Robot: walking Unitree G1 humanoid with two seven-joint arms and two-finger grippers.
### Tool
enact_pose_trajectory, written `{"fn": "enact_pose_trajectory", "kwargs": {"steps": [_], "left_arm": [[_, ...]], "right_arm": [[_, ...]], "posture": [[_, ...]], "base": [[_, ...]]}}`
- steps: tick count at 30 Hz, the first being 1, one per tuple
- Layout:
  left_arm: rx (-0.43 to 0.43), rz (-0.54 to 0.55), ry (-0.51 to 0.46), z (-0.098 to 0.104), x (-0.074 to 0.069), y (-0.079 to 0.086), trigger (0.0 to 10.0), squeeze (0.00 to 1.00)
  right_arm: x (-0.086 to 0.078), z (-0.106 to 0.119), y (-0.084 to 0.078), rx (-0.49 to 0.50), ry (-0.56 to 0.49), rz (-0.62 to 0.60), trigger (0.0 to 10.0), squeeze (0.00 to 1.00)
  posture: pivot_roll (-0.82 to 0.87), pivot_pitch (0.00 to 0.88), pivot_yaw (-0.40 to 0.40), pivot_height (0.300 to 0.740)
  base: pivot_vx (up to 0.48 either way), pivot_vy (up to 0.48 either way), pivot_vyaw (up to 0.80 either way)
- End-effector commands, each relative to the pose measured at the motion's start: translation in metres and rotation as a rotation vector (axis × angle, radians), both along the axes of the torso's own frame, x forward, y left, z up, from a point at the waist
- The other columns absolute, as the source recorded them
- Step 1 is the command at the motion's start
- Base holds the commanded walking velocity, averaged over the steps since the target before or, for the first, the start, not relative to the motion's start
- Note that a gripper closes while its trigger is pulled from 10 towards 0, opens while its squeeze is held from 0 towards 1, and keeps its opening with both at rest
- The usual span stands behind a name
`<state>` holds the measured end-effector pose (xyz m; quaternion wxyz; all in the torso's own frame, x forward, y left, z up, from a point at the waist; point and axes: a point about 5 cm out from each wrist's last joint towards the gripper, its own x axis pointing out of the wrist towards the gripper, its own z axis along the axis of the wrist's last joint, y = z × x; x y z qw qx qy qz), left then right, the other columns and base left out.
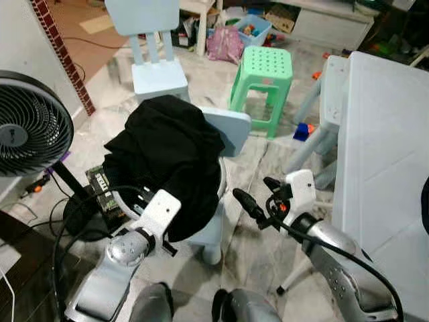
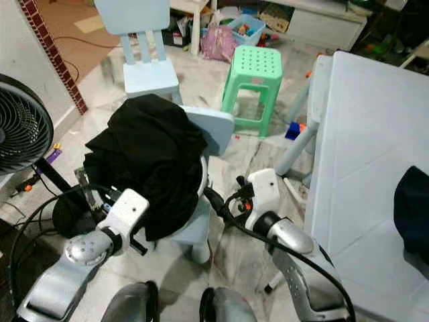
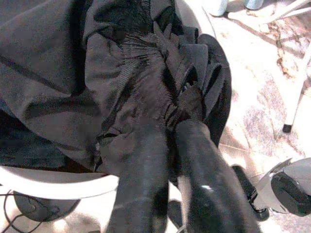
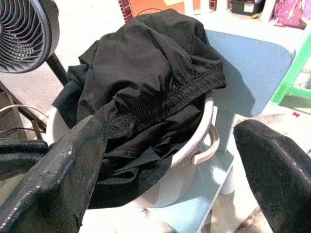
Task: Hang hanger
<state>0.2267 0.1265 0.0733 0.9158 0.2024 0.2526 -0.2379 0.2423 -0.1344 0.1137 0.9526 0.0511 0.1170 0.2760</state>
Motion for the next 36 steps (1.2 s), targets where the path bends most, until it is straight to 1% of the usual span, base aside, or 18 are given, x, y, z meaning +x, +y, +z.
{"fn": "enact_pose_trajectory", "kwargs": {"steps": [1,2,8,9,10,11,12,13,16,18,19,22,23,25,26,30,33,36], "left_arm": [[0.018,-0.020,0.007,-0.002,-0.001,-0.002,10.0,0.69],[0.021,-0.020,0.011,-0.002,-0.001,-0.002,10.0,0.00],[0.011,-0.012,0.002,-0.001,0.003,-0.002,10.0,0.00],[0.015,-0.002,-0.001,-0.002,0.004,-0.001,10.0,0.05],[0.014,0.002,-0.002,-0.002,0.005,0.000,10.0,0.15],[0.013,0.007,-0.006,-0.002,0.005,0.000,10.0,0.47],[0.003,0.013,-0.010,-0.001,0.006,0.000,10.0,1.00],[-0.009,0.019,-0.015,0.000,0.006,0.001,10.0,1.00],[-0.002,0.046,-0.049,0.004,0.007,0.004,10.0,1.00],[-0.004,0.103,-0.102,0.010,0.004,0.015,10.0,1.00],[-0.005,0.115,-0.110,0.011,0.002,0.019,10.0,1.00],[-0.003,0.136,-0.116,0.009,-0.005,0.030,10.0,1.00],[0.013,0.145,-0.110,0.006,-0.009,0.039,10.0,1.00],[0.021,0.148,-0.106,0.003,-0.011,0.047,10.0,1.00],[0.021,0.148,-0.106,0.003,-0.011,0.047,10.0,1.00],[-0.045,0.123,-0.100,-0.001,-0.006,0.052,10.0,1.00],[-0.051,0.104,-0.122,-0.001,-0.001,0.056,10.0,1.00],[-0.056,0.068,-0.102,-0.006,0.003,0.059,10.0,1.00]], "right_arm": [[-0.001,-0.002,0.000,-0.005,0.003,0.003,10.0,0.00],[0.000,-0.003,0.000,-0.005,0.003,0.004,10.0,0.00],[0.001,-0.003,-0.001,-0.006,0.001,0.003,10.0,0.00],[0.001,-0.003,-0.001,-0.007,0.000,0.003,10.0,0.00],[0.001,-0.003,-0.001,-0.008,-0.001,0.003,10.0,0.00],[0.001,-0.003,-0.001,-0.008,-0.002,0.003,10.0,0.00],[0.001,-0.002,-0.001,-0.008,-0.002,0.004,10.0,0.00],[0.001,-0.002,-0.001,-0.009,-0.002,0.005,10.0,0.00],[0.000,-0.003,-0.001,-0.011,-0.003,0.007,10.0,0.00],[0.000,-0.003,-0.002,-0.014,-0.002,0.008,10.0,0.00],[0.000,-0.003,-0.002,-0.015,-0.001,0.008,10.0,0.00],[0.000,-0.003,-0.003,-0.016,0.000,0.010,10.0,0.00],[0.001,-0.003,-0.003,-0.017,0.002,0.012,10.0,0.00],[0.001,-0.004,-0.002,-0.016,0.004,0.015,10.0,0.00],[0.001,-0.004,-0.002,-0.016,0.004,0.015,10.0,0.00],[0.001,-0.003,-0.001,-0.017,0.005,0.027,10.0,0.00],[0.000,-0.003,-0.002,-0.021,0.007,0.031,10.0,0.00],[-0.001,-0.002,-0.004,-0.030,0.008,0.036,10.0,0.00]], "posture": [[0.07,0.099,-0.074,0.740],[0.06,0.095,-0.073,0.740],[0.06,0.092,-0.072,0.740],[0.06,0.092,-0.073,0.740],[0.06,0.092,-0.073,0.740],[0.06,0.092,-0.075,0.740],[0.06,0.092,-0.075,0.740],[0.06,0.093,-0.076,0.740],[0.06,0.093,-0.078,0.740],[0.06,0.096,-0.078,0.740],[0.06,0.097,-0.079,0.740],[0.07,0.099,-0.081,0.740],[0.07,0.100,-0.082,0.740],[0.07,0.102,-0.085,0.740],[0.07,0.102,-0.085,0.740],[0.07,0.106,-0.097,0.740],[0.06,0.110,-0.105,0.740],[0.04,0.112,-0.107,0.740]], "base": [[0.000,0.000,0.00],[0.000,0.000,0.00],[0.000,0.000,0.00],[0.000,0.000,0.00],[0.000,0.000,0.00],[0.000,0.000,0.00],[0.000,0.000,0.00],[0.000,0.000,0.00],[0.000,0.000,0.00],[0.000,0.000,0.00],[0.000,0.000,0.00],[0.000,0.000,0.00],[0.000,0.000,0.00],[0.000,0.000,0.00],[0.000,0.000,0.00],[0.000,0.000,0.00],[0.000,0.000,0.00],[0.000,0.000,0.00]]}}
